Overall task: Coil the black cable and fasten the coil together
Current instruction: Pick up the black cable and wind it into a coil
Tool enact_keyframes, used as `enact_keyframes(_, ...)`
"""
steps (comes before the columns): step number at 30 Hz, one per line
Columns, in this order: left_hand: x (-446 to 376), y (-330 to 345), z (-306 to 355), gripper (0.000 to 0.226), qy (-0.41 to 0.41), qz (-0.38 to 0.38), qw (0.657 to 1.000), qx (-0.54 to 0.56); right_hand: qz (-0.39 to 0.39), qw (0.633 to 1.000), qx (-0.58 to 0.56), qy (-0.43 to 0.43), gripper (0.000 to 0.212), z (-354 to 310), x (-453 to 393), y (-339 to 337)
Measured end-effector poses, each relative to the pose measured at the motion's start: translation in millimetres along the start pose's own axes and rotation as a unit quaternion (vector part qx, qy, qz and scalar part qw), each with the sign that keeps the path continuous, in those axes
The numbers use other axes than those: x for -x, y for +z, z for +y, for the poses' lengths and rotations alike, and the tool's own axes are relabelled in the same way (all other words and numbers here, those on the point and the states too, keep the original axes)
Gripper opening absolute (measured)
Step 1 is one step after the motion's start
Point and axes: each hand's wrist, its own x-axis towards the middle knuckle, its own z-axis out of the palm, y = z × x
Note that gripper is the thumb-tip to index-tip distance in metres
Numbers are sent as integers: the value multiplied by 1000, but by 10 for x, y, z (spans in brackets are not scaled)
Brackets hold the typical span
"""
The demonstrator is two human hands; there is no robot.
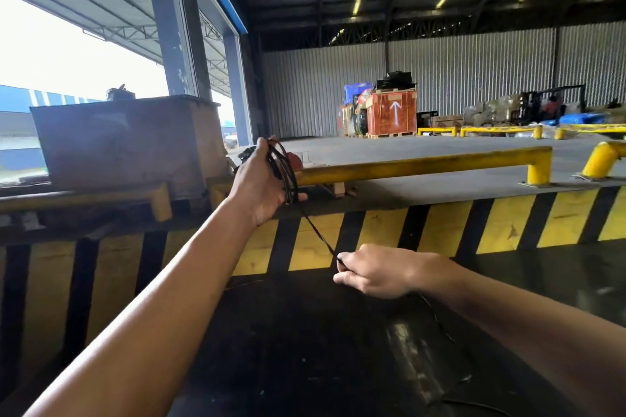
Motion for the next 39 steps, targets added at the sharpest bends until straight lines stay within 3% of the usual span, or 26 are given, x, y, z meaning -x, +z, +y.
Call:
enact_keyframes(2, -15, 45, 37, 36, 26, 56, 998, -14, -3, 1000, 5, -5, 31, -48, -6, 50)
enact_keyframes(3, -20, 48, 12, 36, 50, 77, 993, -79, 3, 1000, 2, -11, 28, -63, 3, 14)
enact_keyframes(4, -13, 39, -30, 37, 73, 92, 977, -179, 19, 1000, 3, -19, 25, -42, -5, -75)
enact_keyframes(6, 14, -89, -194, 42, 75, 72, 914, -392, 76, 997, 8, -24, 28, 53, -1, -344)
enact_keyframes(9, 149, -228, -383, 44, -87, -55, 826, -554, 155, 987, 25, -31, 29, 302, 27, -711)
enact_keyframes(11, 315, -195, -448, 46, -264, -173, 775, -548, 199, 977, 77, -23, 31, 449, 40, -824)
enact_keyframes(13, 428, -185, -483, 50, -351, -307, 779, -419, 243, 967, 73, -15, 36, 565, 7, -796)
enact_keyframes(15, 451, -179, -449, 47, -331, -403, 815, -252, 267, 964, 5, -1, 39, 618, -52, -620)
enact_keyframes(17, 429, -87, -382, 49, -277, -434, 854, -71, 248, 967, -48, 19, 43, 594, -112, -303)
enact_keyframes(19, 345, 58, -320, 50, -188, -387, 902, 41, 179, 979, -98, 16, 37, 436, -165, 83)
enact_keyframes(21, 255, 150, -243, 46, -82, -279, 954, 77, 77, 992, -96, -21, 30, 163, -154, 387)
enact_keyframes(24, 80, 45, -199, 40, 30, -123, 991, -50, -17, 996, -85, -35, 30, -53, -51, 495)
enact_keyframes(26, 37, -110, -252, 46, 39, -77, 960, -265, -2, 996, -77, -41, 31, 53, 6, 300)
enact_keyframes(29, 60, -308, -382, 50, -13, -78, 828, -555, 108, 992, -50, -35, 30, 378, 41, -165)
enact_keyframes(31, 131, -348, -444, 50, -54, -138, 745, -650, 181, 983, -24, -35, 31, 554, 7, -427)
enact_keyframes(32, 176, -317, -450, 50, -88, -166, 734, -653, 207, 978, -16, -35, 30, 616, -20, -530)
enact_keyframes(36, 309, -134, -419, 45, -270, -299, 819, -407, 290, 956, -3, -31, 32, 676, -121, -673)
enact_keyframes(39, 349, 8, -309, 49, -291, -412, 854, -128, 346, 935, -67, -34, 50, 644, -182, -494)
